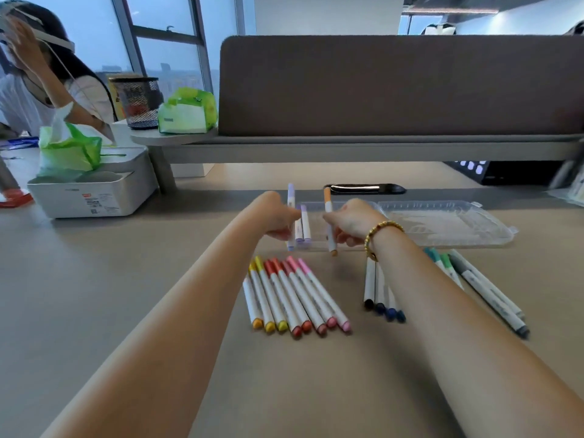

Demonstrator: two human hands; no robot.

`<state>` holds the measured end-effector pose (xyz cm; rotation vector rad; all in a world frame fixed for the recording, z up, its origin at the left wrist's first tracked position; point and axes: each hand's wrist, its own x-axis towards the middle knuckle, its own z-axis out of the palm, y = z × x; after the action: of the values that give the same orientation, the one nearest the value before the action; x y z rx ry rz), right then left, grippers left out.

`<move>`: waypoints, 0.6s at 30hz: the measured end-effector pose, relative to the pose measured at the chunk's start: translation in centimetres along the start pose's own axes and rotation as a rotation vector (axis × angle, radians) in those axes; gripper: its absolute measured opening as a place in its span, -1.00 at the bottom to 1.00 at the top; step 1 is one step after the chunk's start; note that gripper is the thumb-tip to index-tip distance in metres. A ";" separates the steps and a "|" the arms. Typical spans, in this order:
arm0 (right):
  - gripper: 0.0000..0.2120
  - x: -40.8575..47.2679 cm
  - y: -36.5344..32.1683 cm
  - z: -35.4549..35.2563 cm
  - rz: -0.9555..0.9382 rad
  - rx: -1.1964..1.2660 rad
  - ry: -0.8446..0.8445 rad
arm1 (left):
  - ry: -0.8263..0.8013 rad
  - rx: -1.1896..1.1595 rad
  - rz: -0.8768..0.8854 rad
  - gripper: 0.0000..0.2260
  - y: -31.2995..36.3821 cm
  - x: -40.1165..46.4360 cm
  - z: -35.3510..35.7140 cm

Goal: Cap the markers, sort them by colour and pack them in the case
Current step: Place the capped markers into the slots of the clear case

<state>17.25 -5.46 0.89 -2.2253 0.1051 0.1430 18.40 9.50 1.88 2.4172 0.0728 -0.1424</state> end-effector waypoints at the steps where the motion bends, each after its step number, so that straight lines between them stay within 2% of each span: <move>1: -0.80 0.4 0.3 -0.6 0.006 0.005 0.014 | -0.019 0.047 0.005 -0.75 0.8 0.6 0.5; 7: -0.83 3.4 1.7 -2.6 0.005 0.006 0.086 | -0.079 0.224 -0.013 -0.70 3.5 4.0 3.0; 12: -0.75 5.2 1.5 -2.4 -0.018 -0.020 0.058 | -0.060 0.295 -0.025 -0.68 2.9 5.8 3.7; 18: -0.79 5.8 1.5 -1.5 -0.016 -0.012 0.032 | -0.089 0.377 0.000 -0.60 2.8 6.1 4.3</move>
<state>22.85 -7.72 -0.22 -2.2403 0.1037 0.0992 24.36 4.66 -0.21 2.7824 0.0051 -0.2861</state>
